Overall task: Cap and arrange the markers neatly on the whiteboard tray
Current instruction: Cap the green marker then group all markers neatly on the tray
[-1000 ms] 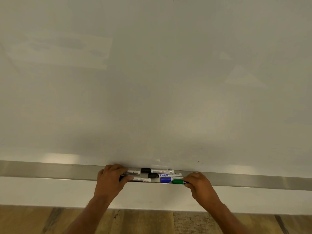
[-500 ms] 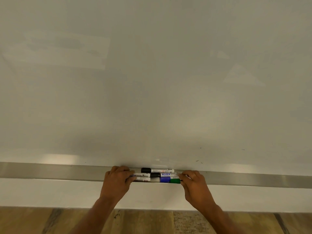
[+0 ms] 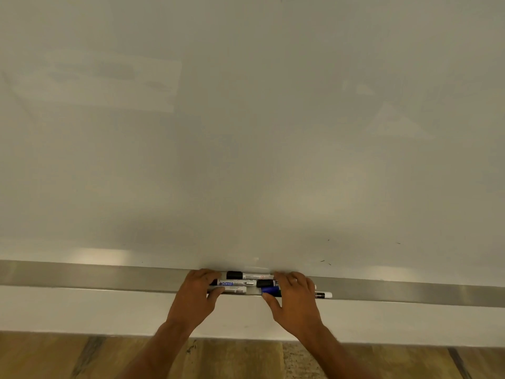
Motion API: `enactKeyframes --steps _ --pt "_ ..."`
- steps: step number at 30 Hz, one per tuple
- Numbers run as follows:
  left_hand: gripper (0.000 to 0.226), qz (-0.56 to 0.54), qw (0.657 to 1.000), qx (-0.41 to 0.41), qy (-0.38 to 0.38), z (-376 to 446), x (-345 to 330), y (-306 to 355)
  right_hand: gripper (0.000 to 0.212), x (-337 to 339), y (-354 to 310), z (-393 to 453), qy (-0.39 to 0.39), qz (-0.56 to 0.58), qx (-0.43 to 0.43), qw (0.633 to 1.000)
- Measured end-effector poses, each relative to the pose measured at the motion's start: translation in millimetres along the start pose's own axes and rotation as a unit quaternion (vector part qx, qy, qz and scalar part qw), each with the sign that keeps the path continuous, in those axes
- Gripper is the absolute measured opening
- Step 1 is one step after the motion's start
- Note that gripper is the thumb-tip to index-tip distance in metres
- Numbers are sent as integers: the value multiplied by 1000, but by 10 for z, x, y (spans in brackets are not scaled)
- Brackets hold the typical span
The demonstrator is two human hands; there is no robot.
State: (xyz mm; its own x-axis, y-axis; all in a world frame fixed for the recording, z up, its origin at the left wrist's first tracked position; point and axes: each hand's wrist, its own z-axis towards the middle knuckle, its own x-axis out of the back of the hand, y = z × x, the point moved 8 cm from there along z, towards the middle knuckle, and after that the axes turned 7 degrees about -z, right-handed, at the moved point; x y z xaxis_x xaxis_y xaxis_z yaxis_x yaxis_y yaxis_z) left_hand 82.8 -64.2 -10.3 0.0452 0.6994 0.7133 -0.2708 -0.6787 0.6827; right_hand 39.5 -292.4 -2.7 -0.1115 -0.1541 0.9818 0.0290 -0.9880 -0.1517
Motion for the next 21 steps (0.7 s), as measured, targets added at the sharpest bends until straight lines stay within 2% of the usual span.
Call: enactKeyframes --steps 7,10,14,17,21 --pt "36 -47 999 7 -21 12 -20 -19 62 -98 -147 6 -37 57 36 997" --pt "39 -44 999 22 -3 12 33 -64 56 20 -2 -43 0 111 23 994" --pt "57 14 996 87 18 -55 73 -180 45 184 539 -217 90 134 -95 982" --pt "64 -11 992 129 -5 -100 -20 -232 57 62 856 -342 39 103 -202 973" --pt "60 -54 991 119 -10 -57 -94 -161 64 -64 832 -349 -9 93 -212 973"
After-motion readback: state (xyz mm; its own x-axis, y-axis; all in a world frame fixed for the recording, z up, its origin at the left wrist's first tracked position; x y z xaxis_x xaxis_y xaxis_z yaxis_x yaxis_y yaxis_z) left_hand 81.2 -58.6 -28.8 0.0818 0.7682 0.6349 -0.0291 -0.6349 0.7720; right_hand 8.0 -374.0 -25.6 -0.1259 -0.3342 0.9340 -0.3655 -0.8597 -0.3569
